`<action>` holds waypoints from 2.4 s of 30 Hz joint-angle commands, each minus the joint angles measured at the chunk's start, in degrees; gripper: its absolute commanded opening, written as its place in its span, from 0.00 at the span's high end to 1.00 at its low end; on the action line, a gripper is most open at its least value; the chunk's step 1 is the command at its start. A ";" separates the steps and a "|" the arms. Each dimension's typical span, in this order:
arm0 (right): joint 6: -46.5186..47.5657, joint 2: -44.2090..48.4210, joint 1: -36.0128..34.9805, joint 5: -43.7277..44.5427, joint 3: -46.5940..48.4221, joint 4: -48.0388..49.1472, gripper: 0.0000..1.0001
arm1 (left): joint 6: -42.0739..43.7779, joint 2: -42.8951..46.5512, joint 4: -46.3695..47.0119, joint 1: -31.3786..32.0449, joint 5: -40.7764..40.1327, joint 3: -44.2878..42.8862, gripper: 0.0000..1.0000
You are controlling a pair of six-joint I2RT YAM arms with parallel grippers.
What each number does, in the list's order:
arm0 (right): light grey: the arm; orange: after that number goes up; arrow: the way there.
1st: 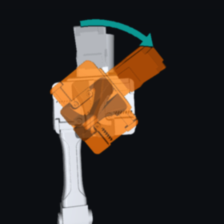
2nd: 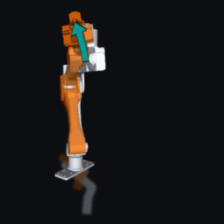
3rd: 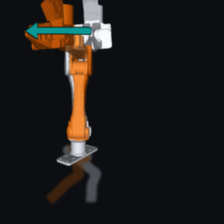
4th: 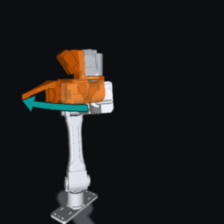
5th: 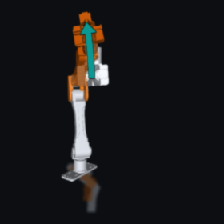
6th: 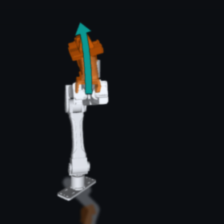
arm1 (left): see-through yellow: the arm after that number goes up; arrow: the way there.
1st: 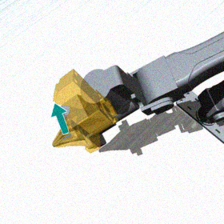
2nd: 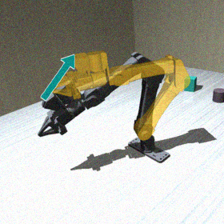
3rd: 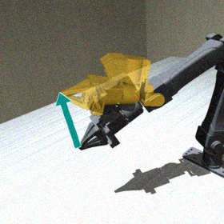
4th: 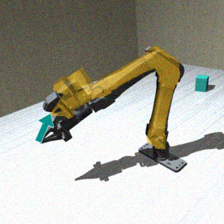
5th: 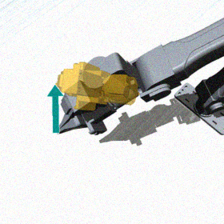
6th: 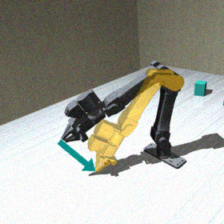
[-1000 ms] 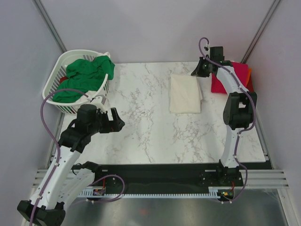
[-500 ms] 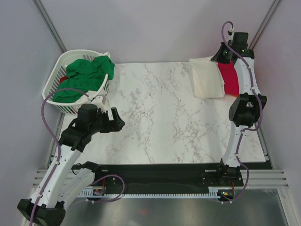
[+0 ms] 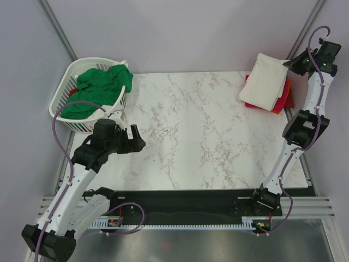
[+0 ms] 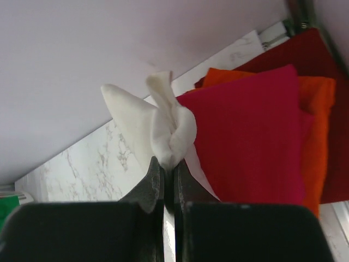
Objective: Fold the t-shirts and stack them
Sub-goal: Neatly place the folded tshirt to the corner
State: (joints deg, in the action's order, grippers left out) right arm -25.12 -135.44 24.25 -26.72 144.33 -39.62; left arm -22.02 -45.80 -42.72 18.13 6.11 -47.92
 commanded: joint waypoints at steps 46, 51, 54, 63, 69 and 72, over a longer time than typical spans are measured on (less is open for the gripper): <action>-13.18 7.93 -1.05 -9.82 -24.89 29.13 1.00 | -1.18 3.61 2.03 0.06 -2.42 0.11 0.04; -14.78 2.73 -0.79 -11.51 -24.28 30.21 1.00 | -1.27 3.70 2.03 0.06 -2.42 0.11 0.04; -14.69 -0.70 0.62 -11.17 -23.13 30.12 1.00 | -1.27 3.35 2.03 -0.02 -2.42 0.11 0.04; -16.16 -3.43 8.16 -3.60 -34.45 39.15 1.00 | -1.45 2.30 2.03 0.06 -2.86 0.20 0.04; -57.19 -17.88 13.62 -16.43 -43.53 93.53 1.00 | -1.62 1.33 2.03 0.06 -3.21 0.28 0.04; -65.47 -23.54 14.24 -16.09 -41.76 106.21 1.00 | -1.71 0.63 2.03 0.06 -3.47 0.20 0.04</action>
State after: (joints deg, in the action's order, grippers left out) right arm -62.92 -148.14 30.30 -48.23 103.20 53.25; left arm -22.09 -44.75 -42.72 18.13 4.38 -47.57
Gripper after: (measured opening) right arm 0.007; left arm 0.963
